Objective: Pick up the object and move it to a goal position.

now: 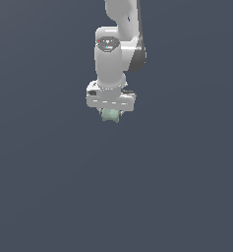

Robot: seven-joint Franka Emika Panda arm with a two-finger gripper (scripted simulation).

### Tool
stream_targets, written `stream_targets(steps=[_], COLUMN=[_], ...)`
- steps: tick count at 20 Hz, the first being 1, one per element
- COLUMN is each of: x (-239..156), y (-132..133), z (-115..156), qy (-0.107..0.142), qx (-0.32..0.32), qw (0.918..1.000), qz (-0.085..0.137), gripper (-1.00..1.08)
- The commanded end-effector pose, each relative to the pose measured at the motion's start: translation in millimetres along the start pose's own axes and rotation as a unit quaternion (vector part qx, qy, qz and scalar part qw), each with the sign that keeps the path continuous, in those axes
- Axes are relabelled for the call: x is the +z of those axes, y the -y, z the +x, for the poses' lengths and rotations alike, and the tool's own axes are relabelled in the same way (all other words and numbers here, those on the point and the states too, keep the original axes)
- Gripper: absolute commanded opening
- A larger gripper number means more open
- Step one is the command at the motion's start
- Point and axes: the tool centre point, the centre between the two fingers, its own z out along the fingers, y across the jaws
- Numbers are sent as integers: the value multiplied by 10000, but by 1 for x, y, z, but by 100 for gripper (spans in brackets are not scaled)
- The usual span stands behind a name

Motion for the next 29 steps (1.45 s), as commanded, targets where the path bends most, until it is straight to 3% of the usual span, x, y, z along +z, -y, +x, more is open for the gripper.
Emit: stream_targets(steps=[1, 16, 29], x=[-26, -163, -205], y=[4, 28, 36], z=[-5, -29, -34], qy=[-1, 2, 3], qx=[1, -2, -3], qw=[10000, 10000, 10000], qz=[-2, -3, 0], gripper=[-100, -100, -100])
